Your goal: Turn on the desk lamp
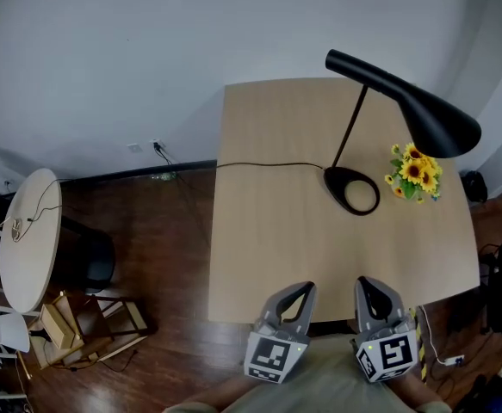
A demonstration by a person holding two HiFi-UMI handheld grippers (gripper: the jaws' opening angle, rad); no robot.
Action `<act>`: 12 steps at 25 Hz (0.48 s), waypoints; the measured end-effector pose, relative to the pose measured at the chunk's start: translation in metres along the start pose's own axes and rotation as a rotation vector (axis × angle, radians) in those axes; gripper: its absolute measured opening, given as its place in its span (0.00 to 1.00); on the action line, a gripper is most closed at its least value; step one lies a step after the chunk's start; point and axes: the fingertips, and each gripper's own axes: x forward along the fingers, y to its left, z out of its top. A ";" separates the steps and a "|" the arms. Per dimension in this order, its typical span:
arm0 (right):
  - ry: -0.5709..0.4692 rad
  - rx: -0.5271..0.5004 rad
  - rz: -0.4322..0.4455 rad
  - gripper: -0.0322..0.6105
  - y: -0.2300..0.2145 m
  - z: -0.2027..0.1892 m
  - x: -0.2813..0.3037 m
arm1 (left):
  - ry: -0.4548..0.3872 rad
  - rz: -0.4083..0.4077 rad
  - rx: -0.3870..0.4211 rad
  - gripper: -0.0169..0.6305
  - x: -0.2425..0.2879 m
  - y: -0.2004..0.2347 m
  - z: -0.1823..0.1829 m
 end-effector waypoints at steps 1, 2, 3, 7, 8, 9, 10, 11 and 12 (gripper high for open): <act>-0.001 0.002 0.014 0.05 -0.002 -0.001 0.006 | 0.005 0.018 -0.003 0.03 0.002 0.005 -0.002; -0.004 0.003 0.031 0.05 -0.003 0.000 0.013 | 0.008 0.040 -0.004 0.03 0.004 0.010 -0.003; -0.009 0.001 0.050 0.05 -0.005 0.000 0.020 | 0.009 0.065 -0.002 0.03 0.005 0.015 -0.003; -0.032 -0.011 0.130 0.05 -0.013 0.009 0.044 | -0.006 0.198 0.011 0.03 0.005 0.036 0.009; -0.039 -0.014 0.147 0.05 -0.015 0.013 0.049 | -0.009 0.231 0.001 0.03 0.004 0.041 0.011; -0.044 -0.016 0.160 0.05 -0.018 0.015 0.054 | -0.008 0.259 -0.011 0.03 0.004 0.044 0.012; -0.048 -0.016 0.170 0.05 -0.022 0.018 0.059 | -0.006 0.279 -0.019 0.03 0.006 0.047 0.013; -0.053 -0.015 0.177 0.05 -0.026 0.020 0.063 | -0.004 0.292 -0.020 0.03 0.009 0.048 0.014; -0.058 -0.015 0.184 0.05 -0.030 0.022 0.068 | -0.002 0.299 -0.017 0.03 0.013 0.048 0.016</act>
